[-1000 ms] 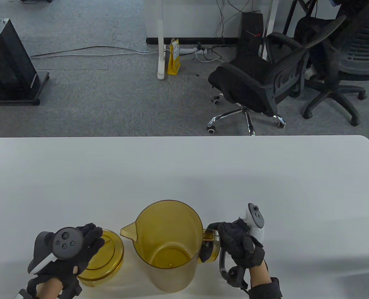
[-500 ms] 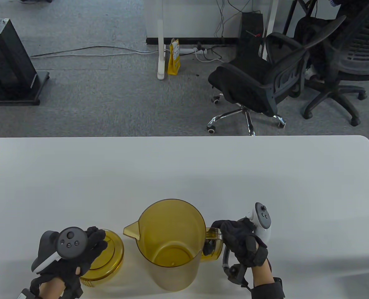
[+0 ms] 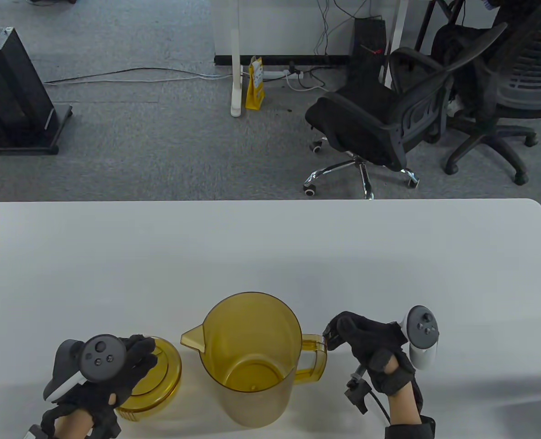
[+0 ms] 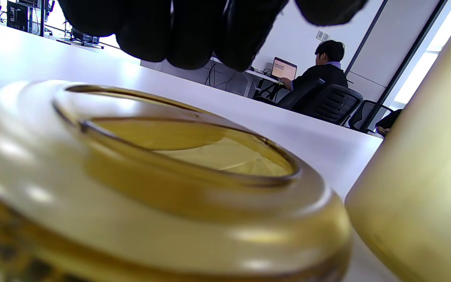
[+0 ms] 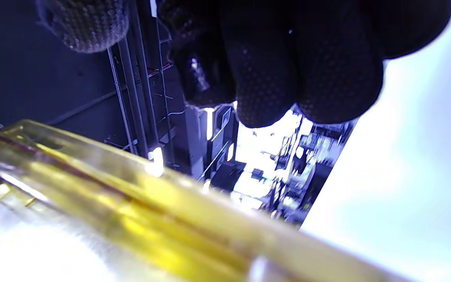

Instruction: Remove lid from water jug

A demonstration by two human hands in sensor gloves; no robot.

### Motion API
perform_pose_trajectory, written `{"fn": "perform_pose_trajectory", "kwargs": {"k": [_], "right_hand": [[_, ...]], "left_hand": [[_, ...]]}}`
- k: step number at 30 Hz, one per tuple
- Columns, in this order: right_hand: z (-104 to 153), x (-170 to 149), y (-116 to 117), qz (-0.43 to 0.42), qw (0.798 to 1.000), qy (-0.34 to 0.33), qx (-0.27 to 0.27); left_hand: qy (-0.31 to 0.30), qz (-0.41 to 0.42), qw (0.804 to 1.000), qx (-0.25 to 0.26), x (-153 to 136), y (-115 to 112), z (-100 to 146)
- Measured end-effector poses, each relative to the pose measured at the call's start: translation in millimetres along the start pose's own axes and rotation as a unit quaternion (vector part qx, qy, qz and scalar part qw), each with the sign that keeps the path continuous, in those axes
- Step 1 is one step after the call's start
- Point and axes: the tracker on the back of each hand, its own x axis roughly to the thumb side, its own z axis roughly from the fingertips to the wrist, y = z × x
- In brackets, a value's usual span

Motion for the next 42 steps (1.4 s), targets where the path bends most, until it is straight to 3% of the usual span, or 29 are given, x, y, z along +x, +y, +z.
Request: {"fn": "perform_pose_trajectory", "kwargs": {"k": [4,8,11,15,22,31,42], "right_hand": [[14,20,-14,0.080,0.996,0.004,-0.051],[23,35,-18,0.201,0.976,0.010,-0.085],[24,39,-8,0.296,0.953,0.029,-0.058],[25,32,5,0.362,0.930,0.056,-0.028],[23,13,20,0.396,0.912,0.108,0.029],[23,-3,26,0.381,0.910,0.149,0.067],[26,-7,23,0.387,0.905,0.165,0.059]], "left_hand": [[-0.003,0.009,1.000,0.008,0,3,1],[-0.003,0.013,1.000,0.013,-1,4,1],[-0.001,0.015,1.000,0.019,-2,5,1],[0.000,0.016,1.000,0.020,-3,4,1],[0.000,0.026,0.999,0.027,-7,5,0],[-0.018,0.028,0.998,0.054,-10,1,-4],[-0.010,0.033,0.998,0.043,-16,0,-2]]}}
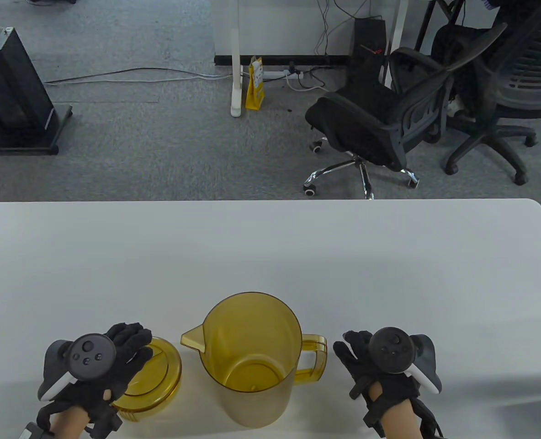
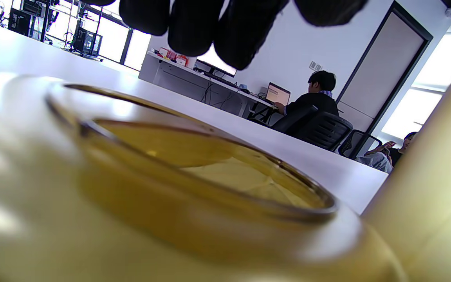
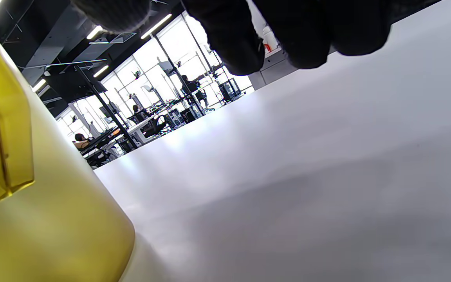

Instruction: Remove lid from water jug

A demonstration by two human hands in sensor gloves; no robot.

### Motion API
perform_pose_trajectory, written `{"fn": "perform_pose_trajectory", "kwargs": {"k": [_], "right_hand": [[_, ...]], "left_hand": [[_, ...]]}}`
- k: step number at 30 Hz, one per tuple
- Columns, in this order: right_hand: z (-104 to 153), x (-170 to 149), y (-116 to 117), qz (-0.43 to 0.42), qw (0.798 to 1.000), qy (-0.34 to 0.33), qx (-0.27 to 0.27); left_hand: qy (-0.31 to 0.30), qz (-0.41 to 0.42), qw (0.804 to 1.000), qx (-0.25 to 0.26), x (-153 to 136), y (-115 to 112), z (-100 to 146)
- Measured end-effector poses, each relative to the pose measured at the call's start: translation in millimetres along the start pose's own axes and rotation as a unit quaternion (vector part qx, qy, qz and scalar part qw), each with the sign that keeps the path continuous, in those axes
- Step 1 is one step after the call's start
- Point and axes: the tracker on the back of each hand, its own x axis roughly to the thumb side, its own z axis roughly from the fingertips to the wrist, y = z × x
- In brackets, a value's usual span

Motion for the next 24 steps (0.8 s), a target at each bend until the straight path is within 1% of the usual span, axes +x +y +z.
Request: {"fn": "perform_pose_trajectory", "kwargs": {"k": [4,7,9,13,15,19,24], "right_hand": [[-1,1,2,0.007,1.000,-0.001,-0.001],[-3,1,6,0.008,1.000,0.003,0.016],[-4,1,7,0.008,1.000,0.001,0.016],[-6,0,7,0.007,1.000,0.000,0.018],[-6,0,7,0.007,1.000,-0.001,0.017],[-7,-1,6,0.008,1.000,0.000,0.013],[-7,-12,5,0.002,1.000,0.020,0.009]], "left_hand": [[-0.001,0.009,1.000,0.005,0,2,-2],[-0.001,-0.003,1.000,0.001,1,0,-3],[0.001,-0.010,1.000,0.004,1,0,-2],[0.006,-0.012,1.000,0.025,0,2,-1],[0.007,-0.010,1.000,0.028,-1,2,0],[0.011,-0.009,0.999,0.030,-1,1,-3],[0.021,-0.033,0.999,0.017,1,-3,-6]]}}
